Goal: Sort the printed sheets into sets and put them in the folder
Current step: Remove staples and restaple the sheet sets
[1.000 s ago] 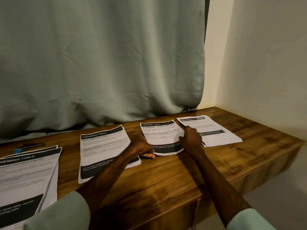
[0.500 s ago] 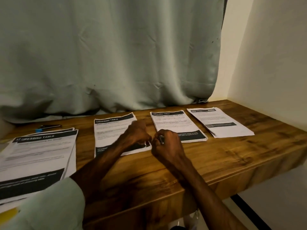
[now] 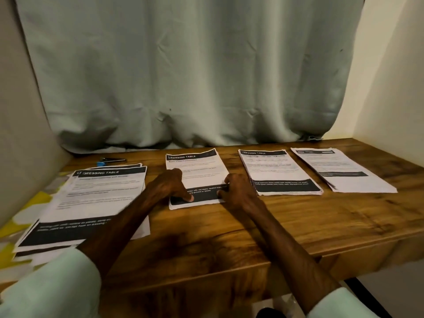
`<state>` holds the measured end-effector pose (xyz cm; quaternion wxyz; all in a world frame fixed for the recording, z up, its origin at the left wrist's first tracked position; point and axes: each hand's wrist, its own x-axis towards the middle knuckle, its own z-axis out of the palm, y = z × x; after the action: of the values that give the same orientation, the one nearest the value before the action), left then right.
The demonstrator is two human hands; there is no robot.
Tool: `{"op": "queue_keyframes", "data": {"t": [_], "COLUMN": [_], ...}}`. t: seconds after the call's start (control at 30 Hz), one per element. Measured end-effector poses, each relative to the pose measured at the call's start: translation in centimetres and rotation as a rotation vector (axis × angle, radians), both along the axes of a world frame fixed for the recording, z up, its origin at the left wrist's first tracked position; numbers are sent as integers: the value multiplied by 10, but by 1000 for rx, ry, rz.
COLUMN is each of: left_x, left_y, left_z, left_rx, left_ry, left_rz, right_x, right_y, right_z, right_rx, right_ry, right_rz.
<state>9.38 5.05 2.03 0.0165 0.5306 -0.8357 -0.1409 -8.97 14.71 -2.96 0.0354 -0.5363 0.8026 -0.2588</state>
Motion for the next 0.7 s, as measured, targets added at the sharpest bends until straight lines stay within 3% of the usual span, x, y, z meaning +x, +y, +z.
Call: {"op": "queue_keyframes", "data": {"t": [0.17, 0.7], "left_x": [-1, -40], "left_y": [-1, 14], "left_z": [-3, -6], "left_rx": [-17, 32], "left_ry": [26, 184], "left_rz": [11, -63], "right_x": [-10, -43], "right_y": [-18, 10], "right_z": [-24, 8], "right_rx": [2, 50], "right_ry": [1, -82], "right_rz": [-35, -114]}}
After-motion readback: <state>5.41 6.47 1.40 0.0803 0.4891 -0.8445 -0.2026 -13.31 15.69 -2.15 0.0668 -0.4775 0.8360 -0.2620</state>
